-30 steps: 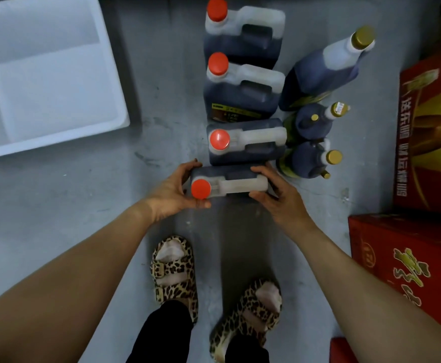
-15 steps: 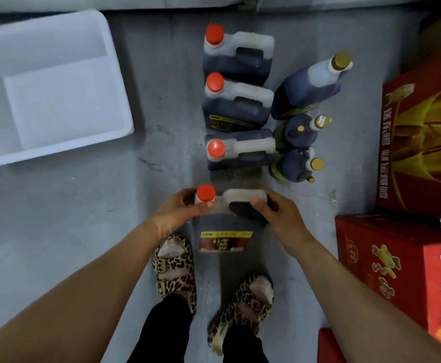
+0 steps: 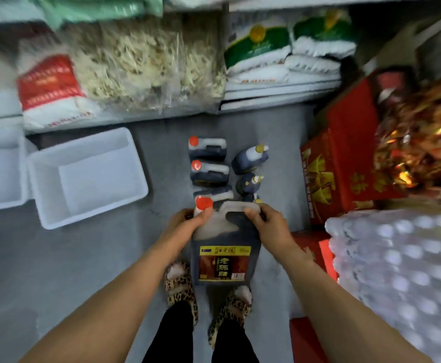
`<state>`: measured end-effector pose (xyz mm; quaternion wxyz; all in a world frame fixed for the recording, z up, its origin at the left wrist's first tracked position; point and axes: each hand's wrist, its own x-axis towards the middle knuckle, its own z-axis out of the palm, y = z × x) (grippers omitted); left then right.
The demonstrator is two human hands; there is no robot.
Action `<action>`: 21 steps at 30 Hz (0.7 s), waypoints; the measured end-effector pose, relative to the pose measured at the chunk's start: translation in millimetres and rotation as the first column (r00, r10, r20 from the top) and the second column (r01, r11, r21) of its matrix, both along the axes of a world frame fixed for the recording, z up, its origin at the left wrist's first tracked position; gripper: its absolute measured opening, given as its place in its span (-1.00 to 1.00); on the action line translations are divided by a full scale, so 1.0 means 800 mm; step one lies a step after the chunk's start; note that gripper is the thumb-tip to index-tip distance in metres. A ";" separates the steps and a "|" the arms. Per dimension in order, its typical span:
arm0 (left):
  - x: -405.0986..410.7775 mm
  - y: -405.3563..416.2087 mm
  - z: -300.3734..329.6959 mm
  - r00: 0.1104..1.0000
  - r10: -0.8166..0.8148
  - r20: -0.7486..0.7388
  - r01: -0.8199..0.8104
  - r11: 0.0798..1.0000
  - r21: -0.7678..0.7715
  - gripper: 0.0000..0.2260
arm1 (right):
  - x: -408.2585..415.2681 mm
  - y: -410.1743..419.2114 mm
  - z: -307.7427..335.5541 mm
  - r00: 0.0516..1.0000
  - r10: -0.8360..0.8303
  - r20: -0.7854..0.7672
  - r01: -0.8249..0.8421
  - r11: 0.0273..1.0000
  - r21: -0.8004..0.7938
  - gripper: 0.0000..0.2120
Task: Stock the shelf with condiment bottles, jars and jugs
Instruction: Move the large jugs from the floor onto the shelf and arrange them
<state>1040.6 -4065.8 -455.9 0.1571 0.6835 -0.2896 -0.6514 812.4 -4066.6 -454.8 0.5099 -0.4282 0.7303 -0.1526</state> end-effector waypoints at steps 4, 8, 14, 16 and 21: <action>0.014 -0.064 0.134 0.999 0.033 0.000 -0.033 0.990 -0.138 -0.39 | 0.016 -0.060 0.134 0.991 0.015 -0.134 -0.036 0.988 -0.152 -0.66; 0.028 -0.139 0.283 1.000 0.005 0.010 -0.001 0.942 -0.337 -0.47 | 0.033 -0.123 0.283 0.966 -0.015 -0.260 -0.080 0.932 -0.353 -0.60; 0.032 -0.241 0.502 0.999 -0.032 0.043 0.052 0.767 -0.639 -0.42 | 0.044 -0.223 0.498 0.953 -0.132 -0.274 -0.067 0.787 -0.614 -0.54; 0.027 -0.277 0.559 0.994 -0.107 0.019 0.088 0.689 -0.719 -0.46 | 0.036 -0.257 0.560 0.958 -0.162 -0.236 -0.048 0.723 -0.690 -0.55; -0.007 -0.364 0.668 0.985 -0.172 0.014 0.107 0.542 -0.833 -0.30 | -0.007 -0.347 0.686 0.961 -0.176 -0.211 -0.069 0.589 -0.805 -0.45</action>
